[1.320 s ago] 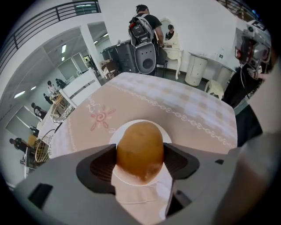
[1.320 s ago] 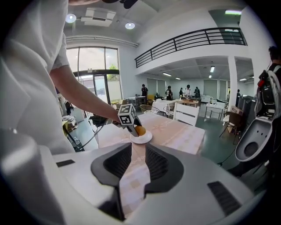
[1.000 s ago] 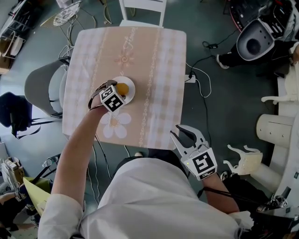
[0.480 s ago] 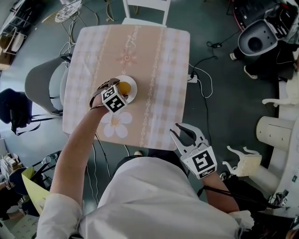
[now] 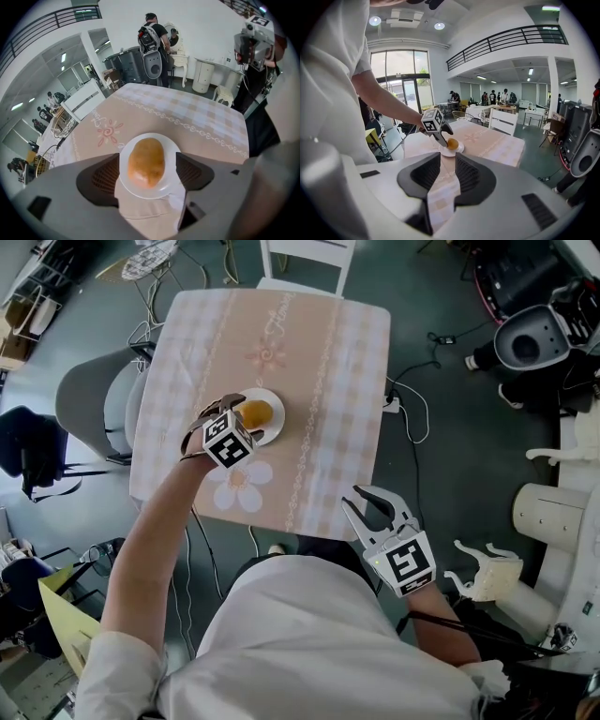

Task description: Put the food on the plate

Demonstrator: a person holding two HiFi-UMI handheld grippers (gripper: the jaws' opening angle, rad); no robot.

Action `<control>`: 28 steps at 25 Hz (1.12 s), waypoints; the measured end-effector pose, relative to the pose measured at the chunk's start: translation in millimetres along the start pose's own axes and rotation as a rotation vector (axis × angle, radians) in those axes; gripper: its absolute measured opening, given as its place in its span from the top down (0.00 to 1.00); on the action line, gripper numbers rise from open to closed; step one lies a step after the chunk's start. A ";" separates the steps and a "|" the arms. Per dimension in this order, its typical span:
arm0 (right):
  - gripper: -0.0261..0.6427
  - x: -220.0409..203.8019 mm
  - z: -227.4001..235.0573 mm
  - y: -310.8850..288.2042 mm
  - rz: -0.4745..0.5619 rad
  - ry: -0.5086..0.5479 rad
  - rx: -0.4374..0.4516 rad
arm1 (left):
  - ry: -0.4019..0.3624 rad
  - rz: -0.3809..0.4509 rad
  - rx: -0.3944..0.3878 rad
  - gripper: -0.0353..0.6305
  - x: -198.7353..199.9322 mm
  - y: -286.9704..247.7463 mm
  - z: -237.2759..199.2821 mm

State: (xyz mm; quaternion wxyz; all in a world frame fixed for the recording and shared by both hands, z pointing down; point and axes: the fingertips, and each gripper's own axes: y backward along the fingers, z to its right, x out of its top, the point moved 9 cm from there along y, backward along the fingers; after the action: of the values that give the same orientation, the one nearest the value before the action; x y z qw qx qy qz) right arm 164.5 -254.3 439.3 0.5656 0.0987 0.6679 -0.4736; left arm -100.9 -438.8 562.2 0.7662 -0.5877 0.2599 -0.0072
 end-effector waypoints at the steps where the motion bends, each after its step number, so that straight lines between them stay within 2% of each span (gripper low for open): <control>1: 0.80 1.2 -3.5 -2.0 0.002 0.006 0.004 | 0.014 0.023 -0.002 0.39 -1.2 6.8 1.1; 8: 0.80 13.1 -38.7 -14.6 0.010 0.070 0.054 | 0.096 0.200 0.021 0.39 -22.2 71.8 26.4; 12: 0.85 20.7 -65.3 -16.0 0.014 0.109 0.080 | 0.165 0.324 -0.024 0.41 -40.2 121.6 55.3; 16: 0.88 23.2 -94.3 -16.9 0.015 0.120 0.088 | 0.236 0.460 -0.052 0.57 -60.2 171.7 89.5; 20: 0.90 26.1 -126.4 -12.8 0.024 0.137 0.091 | 0.346 0.654 -0.071 0.74 -81.7 223.6 125.4; 23: 0.91 24.0 -152.1 -7.4 0.032 0.152 0.084 | 0.363 0.744 -0.064 0.91 -97.5 257.4 158.3; 28: 0.92 16.6 -196.4 2.3 0.047 0.164 0.075 | 0.390 0.802 -0.064 0.93 -127.7 295.1 209.3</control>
State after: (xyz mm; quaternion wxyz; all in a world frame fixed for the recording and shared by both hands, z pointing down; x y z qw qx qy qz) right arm 30.4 -113.6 406.7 0.5161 0.1739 0.6911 -0.4751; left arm -213.1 -119.5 381.6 0.6265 -0.4517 0.6068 0.1879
